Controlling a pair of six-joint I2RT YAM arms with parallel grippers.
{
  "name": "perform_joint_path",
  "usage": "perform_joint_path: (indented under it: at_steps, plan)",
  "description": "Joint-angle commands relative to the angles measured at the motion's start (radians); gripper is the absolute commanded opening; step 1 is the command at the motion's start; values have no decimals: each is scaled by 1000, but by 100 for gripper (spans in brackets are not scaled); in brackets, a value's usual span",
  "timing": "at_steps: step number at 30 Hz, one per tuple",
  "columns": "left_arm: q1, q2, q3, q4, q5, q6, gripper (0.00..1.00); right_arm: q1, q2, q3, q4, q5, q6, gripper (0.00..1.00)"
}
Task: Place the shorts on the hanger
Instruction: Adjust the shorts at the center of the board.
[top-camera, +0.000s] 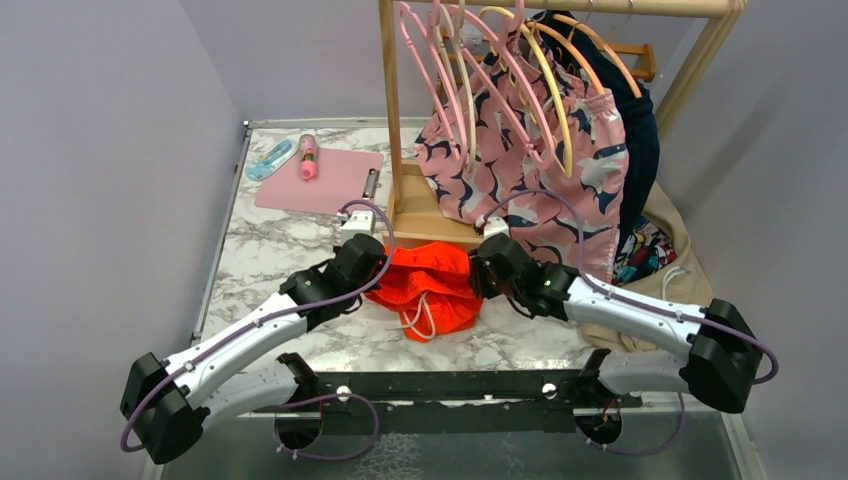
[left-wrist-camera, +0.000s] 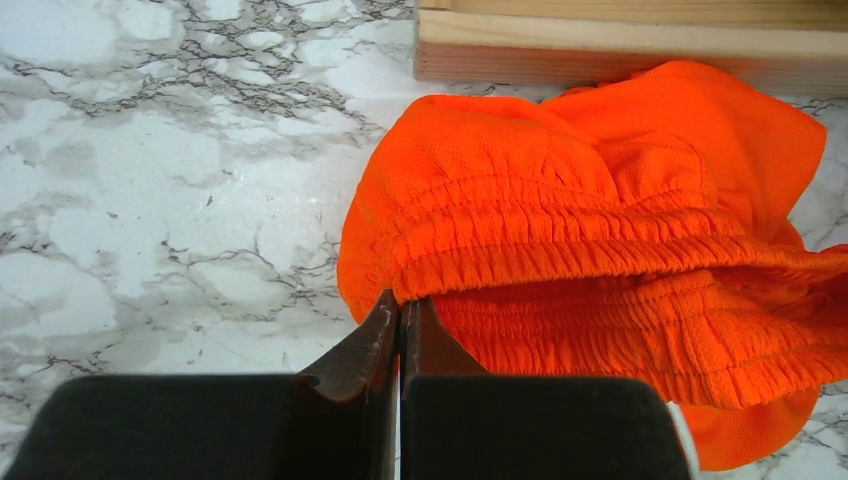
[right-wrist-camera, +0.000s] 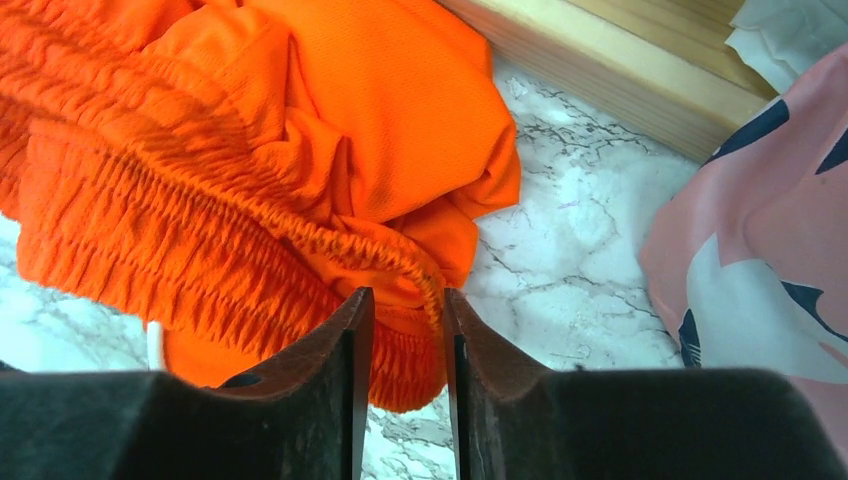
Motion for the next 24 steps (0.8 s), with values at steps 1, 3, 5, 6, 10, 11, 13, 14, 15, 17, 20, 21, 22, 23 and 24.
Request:
perform_joint_path:
  at_steps: [1, 3, 5, 6, 10, 11, 13, 14, 15, 17, 20, 21, 22, 23, 24]
  plan:
    - [8, 8, 0, 64, 47, -4, 0, 3, -29, -22, -38, -62, 30, 36]
    - [8, 10, -1, 69, 53, -3, 0, 3, -32, -41, -37, -54, 43, 38]
    - [8, 11, -3, 72, 59, -2, 0, 3, -17, -54, -36, -37, 56, 38]
    - [8, 11, -3, 72, 62, -2, 0, 3, -5, -55, -39, -30, 64, 38]
    - [9, 1, -10, 70, 78, 5, 0, 2, 51, -57, -52, 4, 85, 38]
    - [8, -4, -12, 70, 83, 6, 0, 3, 59, -58, -53, 7, 88, 38]
    - [10, -15, -19, 70, 89, 9, 0, 3, 63, -62, -48, 11, 94, 33]
    - [10, -20, -22, 67, 90, 7, 0, 3, 58, -64, -42, 9, 95, 28]
    - [10, -23, -24, 66, 92, 4, 0, 3, 52, -67, -39, 8, 94, 23]
    - [10, -31, -29, 57, 96, -6, 0, 3, 38, -61, -38, 10, 92, 12]
    - [10, -43, -31, 39, 105, -25, 19, 3, 36, -40, -55, 16, 86, 1]
    - [10, -48, -31, 33, 110, -34, 30, 3, 37, -32, -60, 16, 85, 1]
    - [10, -51, -30, 26, 115, -43, 39, 2, 38, -28, -60, 17, 83, 1]
    - [10, -52, -30, 20, 120, -51, 47, 3, 37, -26, -60, 17, 84, 1]
    - [10, -54, -29, 14, 126, -60, 54, 3, 38, -23, -59, 18, 83, 1]
